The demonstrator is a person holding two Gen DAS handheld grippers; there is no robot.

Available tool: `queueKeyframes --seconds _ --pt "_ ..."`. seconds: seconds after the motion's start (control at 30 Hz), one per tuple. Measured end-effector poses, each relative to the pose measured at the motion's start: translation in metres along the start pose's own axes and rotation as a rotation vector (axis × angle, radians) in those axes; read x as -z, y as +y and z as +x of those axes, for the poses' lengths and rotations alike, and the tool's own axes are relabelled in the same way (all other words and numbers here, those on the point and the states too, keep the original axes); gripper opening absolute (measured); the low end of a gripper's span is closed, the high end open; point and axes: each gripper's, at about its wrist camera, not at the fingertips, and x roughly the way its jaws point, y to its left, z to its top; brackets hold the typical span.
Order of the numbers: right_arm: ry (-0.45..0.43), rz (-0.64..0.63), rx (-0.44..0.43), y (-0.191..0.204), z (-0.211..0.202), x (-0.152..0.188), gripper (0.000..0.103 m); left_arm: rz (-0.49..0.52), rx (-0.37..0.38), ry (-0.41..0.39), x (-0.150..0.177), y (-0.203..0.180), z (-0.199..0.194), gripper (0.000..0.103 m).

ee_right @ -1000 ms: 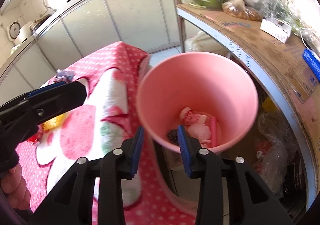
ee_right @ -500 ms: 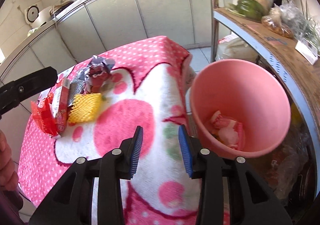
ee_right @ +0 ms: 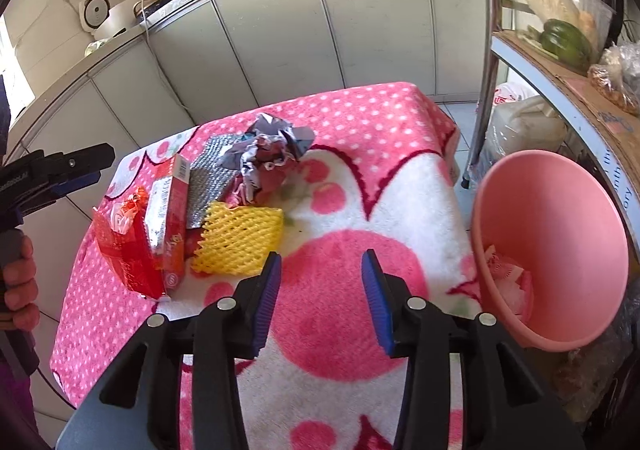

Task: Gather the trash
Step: 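Grasp the red snack bag with the left tool while the right grasps the yellow foam net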

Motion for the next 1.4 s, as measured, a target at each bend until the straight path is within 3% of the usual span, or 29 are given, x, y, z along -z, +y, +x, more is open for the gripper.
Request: queueKeyframes --seconds 0.2,0.3,0.37,0.43,0.63,0.93,0.97,1.0,1.07,1.1,1.17,1.27,1.4 --pt "0.018 -0.015 -0.045 0.009 0.008 -0.003 0.044 -0.1 -0.02 0.032 0.008 0.045 -0.004 0.07" --pt "0.037 -0.015 -0.07 0.014 0.015 -0.005 0.045 -0.179 0.029 0.064 0.02 0.062 -0.008 0.07" --pt "0.044 -0.016 -0.083 0.017 0.02 -0.006 0.045 -0.216 0.1 0.074 0.029 0.065 -0.013 0.071" --pt "0.045 -0.015 -0.095 0.019 0.024 -0.007 0.045 -0.193 0.113 0.078 0.037 0.06 -0.015 0.073" --pt "0.059 0.018 -0.126 0.022 0.034 -0.014 0.045 -0.07 0.013 0.053 0.051 0.053 -0.002 0.073" --pt "0.07 0.022 -0.088 0.02 0.036 -0.011 0.045 -0.026 0.053 0.099 0.068 0.061 0.033 0.073" --pt "0.073 0.022 -0.083 0.02 0.037 -0.011 0.045 -0.027 0.057 0.096 0.069 0.061 0.035 0.071" --pt "0.076 0.023 -0.083 0.02 0.037 -0.011 0.045 -0.025 0.077 0.097 0.071 0.061 0.036 0.06" --pt "0.081 0.024 -0.086 0.021 0.039 -0.01 0.045 -0.014 0.088 0.097 0.073 0.059 0.035 0.051" --pt "0.082 0.023 -0.086 0.022 0.039 -0.01 0.045 -0.004 0.09 0.091 0.075 0.058 0.033 0.038" --pt "0.085 0.019 -0.09 0.024 0.041 -0.009 0.045 0.004 0.102 0.096 0.079 0.056 0.031 0.025" --pt "0.091 0.014 -0.093 0.028 0.043 -0.008 0.045 0.022 0.104 0.077 0.084 0.053 0.023 0.014" --pt "0.105 0.01 -0.097 0.033 0.046 -0.006 0.045 0.042 0.124 0.029 0.089 0.049 0.001 0.011"
